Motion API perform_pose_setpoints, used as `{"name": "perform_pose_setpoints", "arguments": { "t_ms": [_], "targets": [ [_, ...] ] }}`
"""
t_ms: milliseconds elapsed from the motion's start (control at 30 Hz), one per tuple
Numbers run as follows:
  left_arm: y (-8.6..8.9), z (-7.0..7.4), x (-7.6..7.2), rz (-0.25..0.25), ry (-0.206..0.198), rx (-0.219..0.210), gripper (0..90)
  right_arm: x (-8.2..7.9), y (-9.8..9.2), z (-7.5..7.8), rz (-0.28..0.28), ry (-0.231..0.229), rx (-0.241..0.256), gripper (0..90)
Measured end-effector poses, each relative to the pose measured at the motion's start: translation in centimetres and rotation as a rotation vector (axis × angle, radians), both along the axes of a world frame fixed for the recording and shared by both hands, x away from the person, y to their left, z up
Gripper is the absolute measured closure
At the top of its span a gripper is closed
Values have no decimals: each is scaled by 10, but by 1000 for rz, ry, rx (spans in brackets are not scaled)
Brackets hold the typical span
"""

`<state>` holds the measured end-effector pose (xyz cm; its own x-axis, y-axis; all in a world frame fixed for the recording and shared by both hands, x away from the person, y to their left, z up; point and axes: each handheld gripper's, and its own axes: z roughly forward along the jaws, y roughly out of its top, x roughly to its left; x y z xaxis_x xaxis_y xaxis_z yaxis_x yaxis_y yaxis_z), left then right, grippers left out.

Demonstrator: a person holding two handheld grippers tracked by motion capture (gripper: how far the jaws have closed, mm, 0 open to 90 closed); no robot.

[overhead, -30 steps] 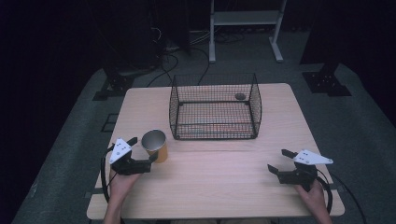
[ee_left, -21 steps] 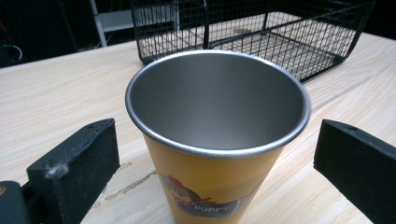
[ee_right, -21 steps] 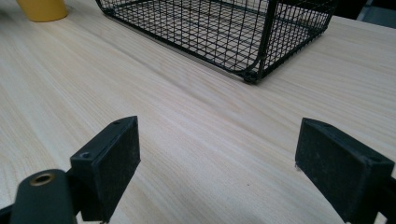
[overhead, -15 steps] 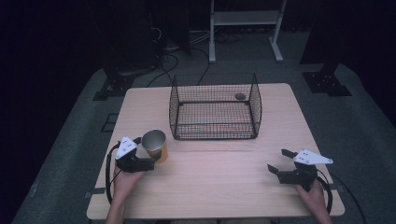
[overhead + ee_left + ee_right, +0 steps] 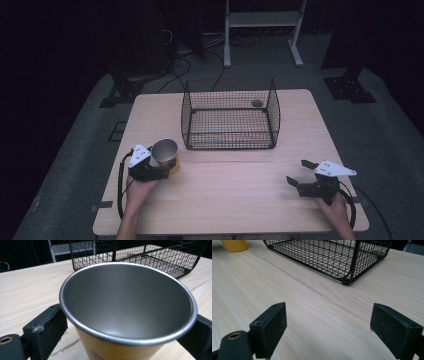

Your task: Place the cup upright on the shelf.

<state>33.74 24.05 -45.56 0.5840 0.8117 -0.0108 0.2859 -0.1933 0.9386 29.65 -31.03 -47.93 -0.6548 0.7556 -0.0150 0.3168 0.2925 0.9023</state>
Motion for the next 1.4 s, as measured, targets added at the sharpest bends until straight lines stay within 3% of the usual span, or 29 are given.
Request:
{"name": "perform_pose_setpoints", "arguments": {
  "t_ms": [100,367,467,733,1067,1400],
  "targets": [
    [-1,0,0,-12,-17,7,133,0,0,0,1,0,0,129],
    [-2,5,-4,-20,-18,-9,139,0,0,0,4,-2,-1,128],
    [-4,10,-8,-35,-38,-24,139,0,0,0,3,-1,0,129],
    [-11,17,-16,-97,-47,-73,139,0,0,0,5,0,-1,129],
    [-44,42,-19,-215,-88,-40,139,0,0,0,5,1,-3,129],
    [-71,50,-15,-288,-90,-20,139,0,0,0,8,0,-3,129]
  ]
}}
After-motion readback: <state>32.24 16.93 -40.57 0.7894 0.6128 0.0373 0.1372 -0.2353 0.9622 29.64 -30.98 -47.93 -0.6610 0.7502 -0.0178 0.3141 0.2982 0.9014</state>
